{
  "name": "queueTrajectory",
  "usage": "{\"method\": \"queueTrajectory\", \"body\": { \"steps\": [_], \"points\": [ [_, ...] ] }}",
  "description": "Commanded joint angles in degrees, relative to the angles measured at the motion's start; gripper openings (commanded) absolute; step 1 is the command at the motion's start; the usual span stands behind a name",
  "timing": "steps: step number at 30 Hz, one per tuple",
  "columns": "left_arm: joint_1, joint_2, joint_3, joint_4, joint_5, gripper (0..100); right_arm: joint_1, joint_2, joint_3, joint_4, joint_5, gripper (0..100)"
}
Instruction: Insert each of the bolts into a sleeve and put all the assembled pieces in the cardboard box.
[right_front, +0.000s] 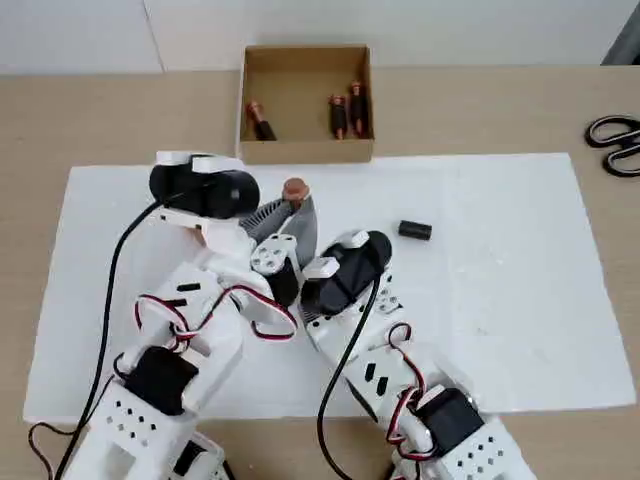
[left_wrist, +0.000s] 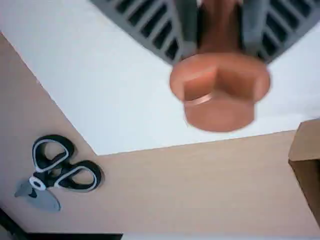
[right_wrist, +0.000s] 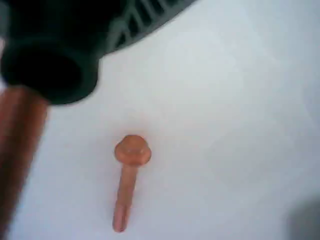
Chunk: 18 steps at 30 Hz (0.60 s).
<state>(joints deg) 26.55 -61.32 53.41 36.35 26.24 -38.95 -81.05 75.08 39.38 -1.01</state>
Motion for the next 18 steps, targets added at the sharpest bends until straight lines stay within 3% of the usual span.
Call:
{"method": "queueTrajectory", "body": {
  "steps": [1,18],
  "points": [
    [0.2,-1.6,-0.6,0.6,-0.1,1,0.0,-0.9,-0.4,-1.4,-0.6,0.4],
    [0.2,-1.7,-0.7,3.5,-0.3,1,0.0,-0.9,-0.4,-1.4,-0.6,0.4]
  ]
}}
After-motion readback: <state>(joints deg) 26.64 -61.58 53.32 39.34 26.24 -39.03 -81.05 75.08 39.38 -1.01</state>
